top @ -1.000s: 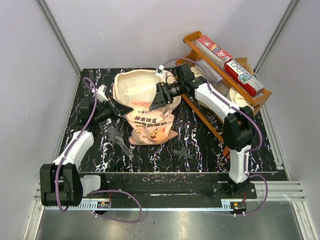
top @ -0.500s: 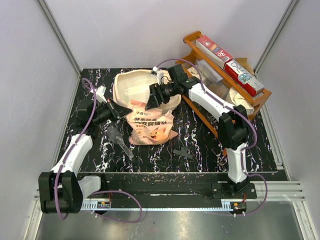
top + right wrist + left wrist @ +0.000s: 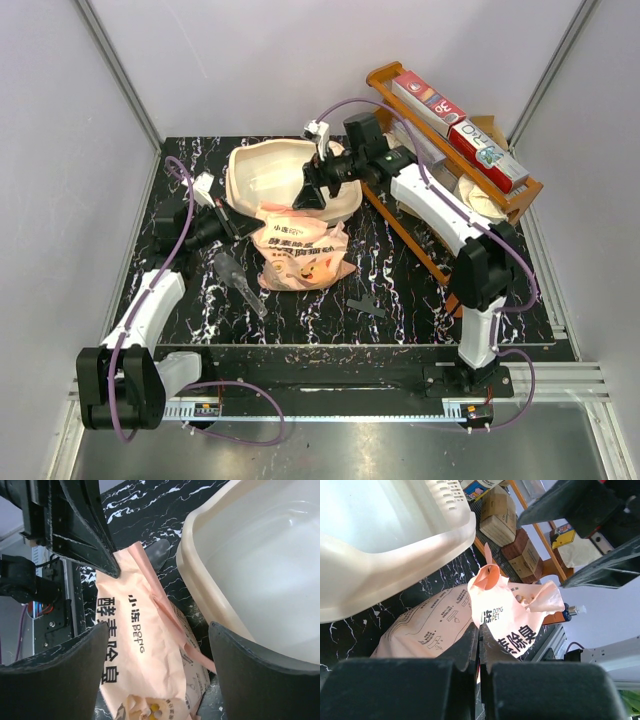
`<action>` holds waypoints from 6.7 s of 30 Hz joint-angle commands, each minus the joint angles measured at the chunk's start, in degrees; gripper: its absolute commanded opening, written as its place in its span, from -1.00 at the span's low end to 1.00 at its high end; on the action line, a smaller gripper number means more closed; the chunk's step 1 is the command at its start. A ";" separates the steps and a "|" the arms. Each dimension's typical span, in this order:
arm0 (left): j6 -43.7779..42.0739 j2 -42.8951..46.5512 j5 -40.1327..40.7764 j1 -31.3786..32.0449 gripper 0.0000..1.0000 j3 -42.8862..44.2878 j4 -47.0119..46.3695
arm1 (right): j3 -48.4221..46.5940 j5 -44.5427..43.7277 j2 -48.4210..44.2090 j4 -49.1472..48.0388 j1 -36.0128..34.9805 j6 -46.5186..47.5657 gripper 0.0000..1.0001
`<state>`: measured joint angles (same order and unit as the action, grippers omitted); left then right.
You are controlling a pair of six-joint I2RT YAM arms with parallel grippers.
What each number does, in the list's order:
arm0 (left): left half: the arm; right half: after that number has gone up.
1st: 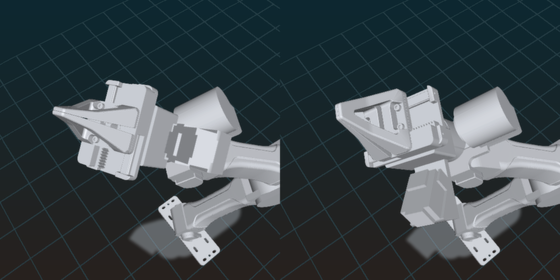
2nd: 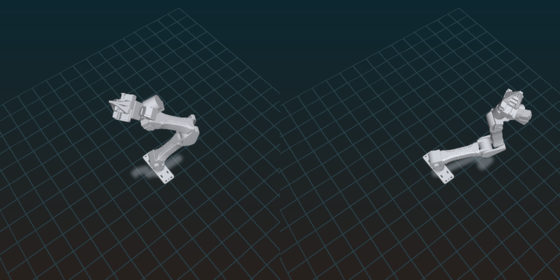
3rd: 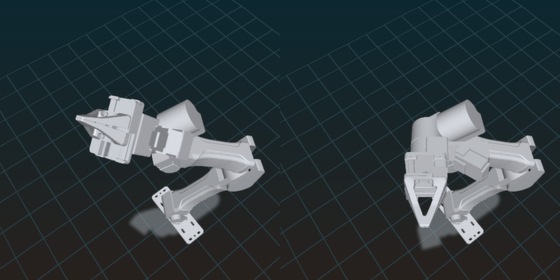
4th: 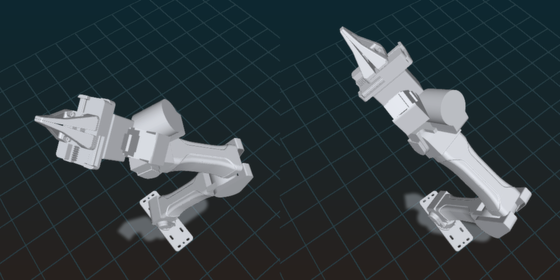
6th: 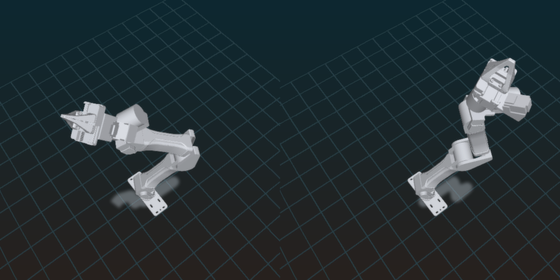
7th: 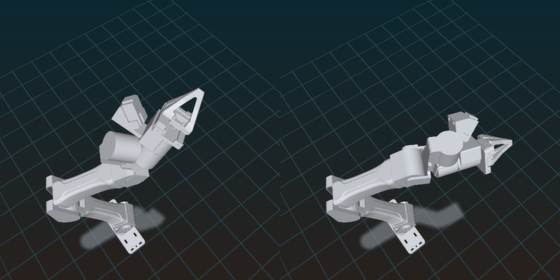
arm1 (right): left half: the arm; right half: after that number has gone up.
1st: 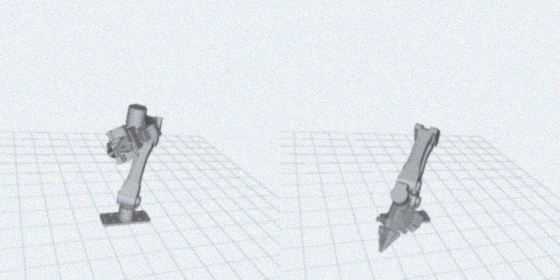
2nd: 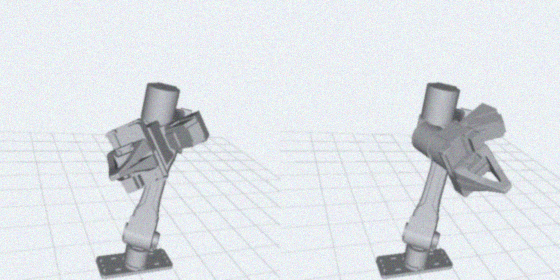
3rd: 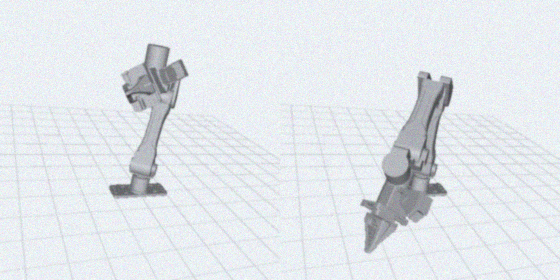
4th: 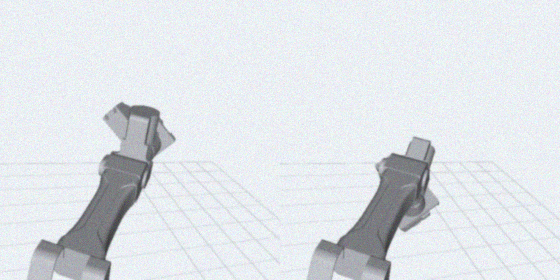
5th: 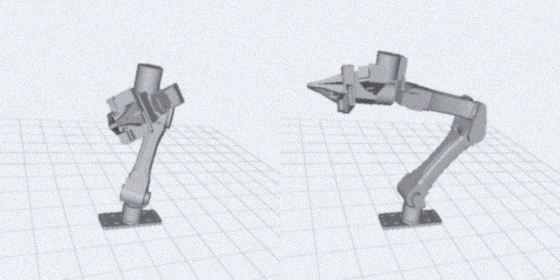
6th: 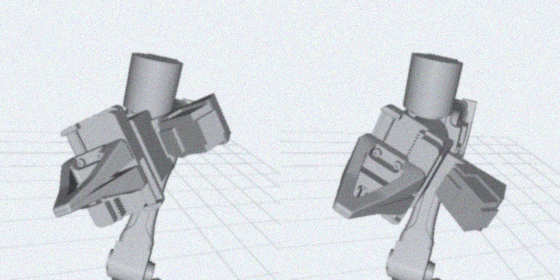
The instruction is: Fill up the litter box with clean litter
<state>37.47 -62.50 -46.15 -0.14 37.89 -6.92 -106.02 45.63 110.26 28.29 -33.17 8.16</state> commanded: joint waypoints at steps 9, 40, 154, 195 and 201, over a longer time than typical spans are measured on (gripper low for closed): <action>-0.91 2.91 -4.39 0.23 -1.00 1.75 -2.49 | -5.78 3.42 8.13 3.34 -3.39 10.98 0.52; -58.56 -6.23 -8.52 4.88 0.35 24.86 26.51 | -25.02 -1.06 2.15 16.09 -9.63 22.43 -1.00; -152.87 -22.13 25.50 3.39 0.81 14.06 56.75 | 19.27 -23.13 -29.40 10.29 9.35 -1.57 0.75; -71.62 1.95 -8.95 10.24 -0.63 31.97 54.50 | 7.93 1.46 -28.78 9.78 10.05 -1.82 0.86; -50.06 -2.97 -7.12 13.32 -0.64 35.59 37.26 | 10.22 7.19 -29.32 -4.55 9.96 -10.61 0.91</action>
<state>-32.75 -62.96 -50.28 11.81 70.85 44.75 -95.70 45.76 82.19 34.94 -23.35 3.95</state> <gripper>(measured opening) 0.652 0.950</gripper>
